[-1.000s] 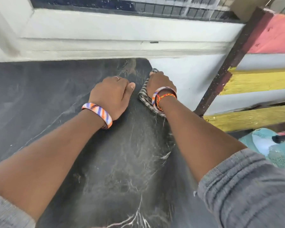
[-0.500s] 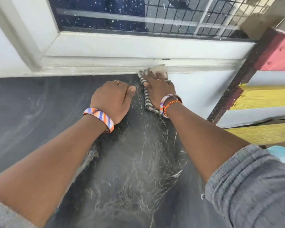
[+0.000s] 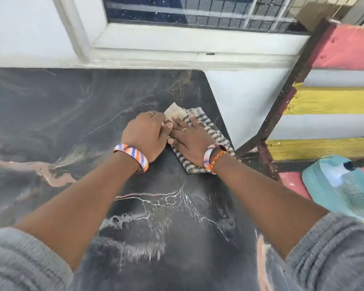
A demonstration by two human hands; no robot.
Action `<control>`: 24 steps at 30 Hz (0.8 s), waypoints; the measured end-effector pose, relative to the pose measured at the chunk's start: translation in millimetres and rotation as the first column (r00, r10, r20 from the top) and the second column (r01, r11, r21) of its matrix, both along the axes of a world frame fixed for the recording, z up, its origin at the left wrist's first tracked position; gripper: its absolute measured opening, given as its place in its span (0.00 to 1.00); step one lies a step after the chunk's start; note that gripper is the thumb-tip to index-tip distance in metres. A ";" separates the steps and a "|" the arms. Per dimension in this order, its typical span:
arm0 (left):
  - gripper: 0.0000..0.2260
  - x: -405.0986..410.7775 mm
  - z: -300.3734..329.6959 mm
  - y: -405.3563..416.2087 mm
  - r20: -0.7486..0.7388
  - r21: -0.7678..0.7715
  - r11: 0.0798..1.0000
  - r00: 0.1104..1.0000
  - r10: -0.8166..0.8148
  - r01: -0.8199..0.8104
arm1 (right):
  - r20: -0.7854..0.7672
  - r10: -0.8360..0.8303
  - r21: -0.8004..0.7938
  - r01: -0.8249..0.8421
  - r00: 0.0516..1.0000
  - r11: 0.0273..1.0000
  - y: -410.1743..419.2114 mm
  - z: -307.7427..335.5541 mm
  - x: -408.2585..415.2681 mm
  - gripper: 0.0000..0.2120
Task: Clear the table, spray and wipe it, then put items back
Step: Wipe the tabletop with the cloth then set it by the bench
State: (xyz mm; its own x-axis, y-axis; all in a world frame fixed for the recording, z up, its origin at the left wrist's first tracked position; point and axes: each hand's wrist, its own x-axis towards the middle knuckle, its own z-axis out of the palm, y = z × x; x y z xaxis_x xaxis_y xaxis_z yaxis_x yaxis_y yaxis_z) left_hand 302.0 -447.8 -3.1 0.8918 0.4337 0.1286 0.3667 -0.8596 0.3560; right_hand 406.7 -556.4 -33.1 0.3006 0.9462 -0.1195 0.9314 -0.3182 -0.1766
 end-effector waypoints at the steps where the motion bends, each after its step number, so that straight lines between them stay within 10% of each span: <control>1: 0.14 -14.0 1.3 -9.3 -0.016 0.007 1.000 1.000 0.010 -0.010 | -0.003 0.029 0.006 -0.029 1.000 1.000 -8.6 -0.7 -15.2 0.23; 24: 0.13 -223.6 11.3 -180.4 -0.334 0.287 0.951 0.943 -0.009 0.111 | -0.185 0.063 0.188 -0.028 0.981 0.982 -188.8 -7.1 -257.2 0.27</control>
State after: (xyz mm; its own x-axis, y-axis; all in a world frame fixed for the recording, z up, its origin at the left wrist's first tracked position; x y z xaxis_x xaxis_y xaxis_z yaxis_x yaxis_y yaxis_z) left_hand 78.5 -628.2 8.2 0.9293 0.3649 -0.0576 0.3623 -0.9307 -0.0498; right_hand 149.6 -745.2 -40.2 0.2456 0.9693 0.0069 0.8881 -0.2222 -0.4025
